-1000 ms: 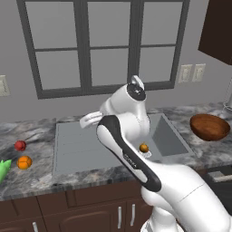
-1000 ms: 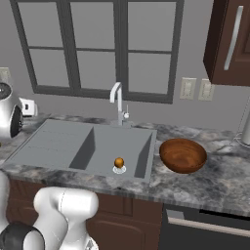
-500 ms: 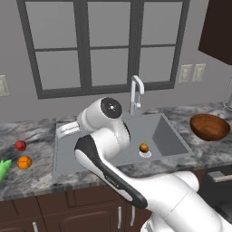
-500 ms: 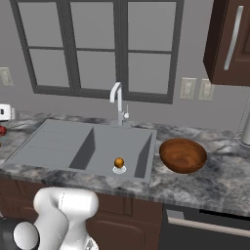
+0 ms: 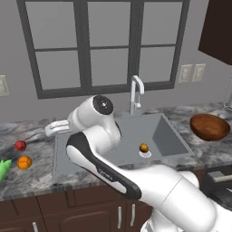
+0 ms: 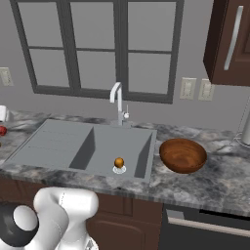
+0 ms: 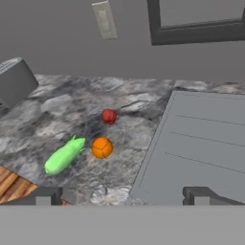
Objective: There is a mixed pile of frozen fruits and vegetables on the counter. Locate all the frozen vegetables and place the items in a bowl on the counter. Take all the frozen fruits and defrost them in a running sink.
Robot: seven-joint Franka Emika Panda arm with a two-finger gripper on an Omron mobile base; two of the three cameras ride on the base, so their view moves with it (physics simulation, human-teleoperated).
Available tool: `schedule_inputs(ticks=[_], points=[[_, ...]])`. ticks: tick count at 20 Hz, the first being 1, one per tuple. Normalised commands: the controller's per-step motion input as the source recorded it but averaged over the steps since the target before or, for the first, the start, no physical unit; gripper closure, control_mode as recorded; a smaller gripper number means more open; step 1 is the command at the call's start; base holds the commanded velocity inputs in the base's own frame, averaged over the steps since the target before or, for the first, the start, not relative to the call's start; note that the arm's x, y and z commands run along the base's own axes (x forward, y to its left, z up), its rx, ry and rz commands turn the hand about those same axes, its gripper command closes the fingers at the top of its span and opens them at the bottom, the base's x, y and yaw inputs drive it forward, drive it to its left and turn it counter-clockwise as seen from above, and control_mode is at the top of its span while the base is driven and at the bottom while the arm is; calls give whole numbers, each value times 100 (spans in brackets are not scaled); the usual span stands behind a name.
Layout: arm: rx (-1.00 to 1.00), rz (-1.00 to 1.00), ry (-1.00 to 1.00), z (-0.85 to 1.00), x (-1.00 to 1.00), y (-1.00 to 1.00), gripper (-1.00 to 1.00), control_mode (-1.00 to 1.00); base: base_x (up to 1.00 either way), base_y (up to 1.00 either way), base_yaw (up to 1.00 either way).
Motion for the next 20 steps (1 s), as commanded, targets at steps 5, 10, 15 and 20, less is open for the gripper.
schedule_inputs(ticks=[5,10,15,20], points=[[1,0,5,0,0,18,-100,-100,0,0,0],[0,0,5,-9,0,5,-100,-100,0,0,0],[0,0,14,-22,0,9,-100,-100,0,0,0],[0,0,11,-24,0,22,-100,-100,0,0,0]])
